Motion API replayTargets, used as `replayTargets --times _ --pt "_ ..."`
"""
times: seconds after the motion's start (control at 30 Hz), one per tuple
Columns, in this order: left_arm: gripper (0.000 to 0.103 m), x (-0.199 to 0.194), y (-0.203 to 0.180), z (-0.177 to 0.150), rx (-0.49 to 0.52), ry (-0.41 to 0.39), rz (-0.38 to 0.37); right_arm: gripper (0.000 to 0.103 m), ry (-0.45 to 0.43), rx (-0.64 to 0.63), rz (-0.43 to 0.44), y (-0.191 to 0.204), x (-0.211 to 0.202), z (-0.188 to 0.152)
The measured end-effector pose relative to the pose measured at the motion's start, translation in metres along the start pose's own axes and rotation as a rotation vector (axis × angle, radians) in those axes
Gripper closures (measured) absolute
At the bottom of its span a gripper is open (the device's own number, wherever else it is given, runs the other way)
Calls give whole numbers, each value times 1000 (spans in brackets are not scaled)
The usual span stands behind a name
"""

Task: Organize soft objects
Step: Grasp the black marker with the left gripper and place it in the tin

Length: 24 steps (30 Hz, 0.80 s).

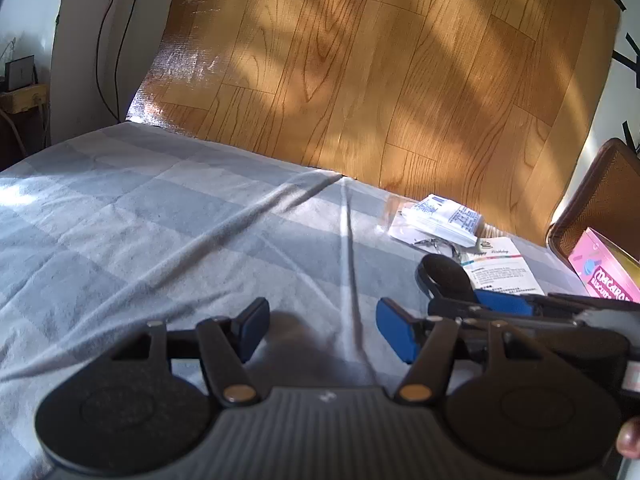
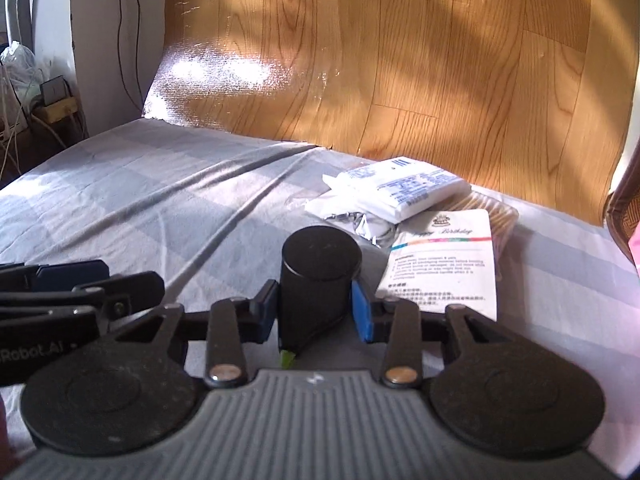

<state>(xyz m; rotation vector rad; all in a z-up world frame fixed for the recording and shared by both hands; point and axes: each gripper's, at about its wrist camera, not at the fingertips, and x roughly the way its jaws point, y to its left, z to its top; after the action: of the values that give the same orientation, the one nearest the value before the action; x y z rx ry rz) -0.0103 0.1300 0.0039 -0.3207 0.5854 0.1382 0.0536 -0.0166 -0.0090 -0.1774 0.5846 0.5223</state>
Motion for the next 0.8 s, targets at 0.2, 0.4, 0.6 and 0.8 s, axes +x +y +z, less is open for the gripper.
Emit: replayTargets --times 0.2,0.4,0.6,0.8 --pt "40 0 -2 0 14 4 -20 61 -6 14 34 -16 -55 -44" --pt "35 -2 -30 -6 149 44 -80 61 -26 122 -35 -49 -114 -91" --pt "35 -14 -114 -32 232 227 -403 61 -71 275 -71 -89 -152 -126" --pt "34 5 -180 -45 195 442 -581 61 -115 352 -64 -103 -160 -139"
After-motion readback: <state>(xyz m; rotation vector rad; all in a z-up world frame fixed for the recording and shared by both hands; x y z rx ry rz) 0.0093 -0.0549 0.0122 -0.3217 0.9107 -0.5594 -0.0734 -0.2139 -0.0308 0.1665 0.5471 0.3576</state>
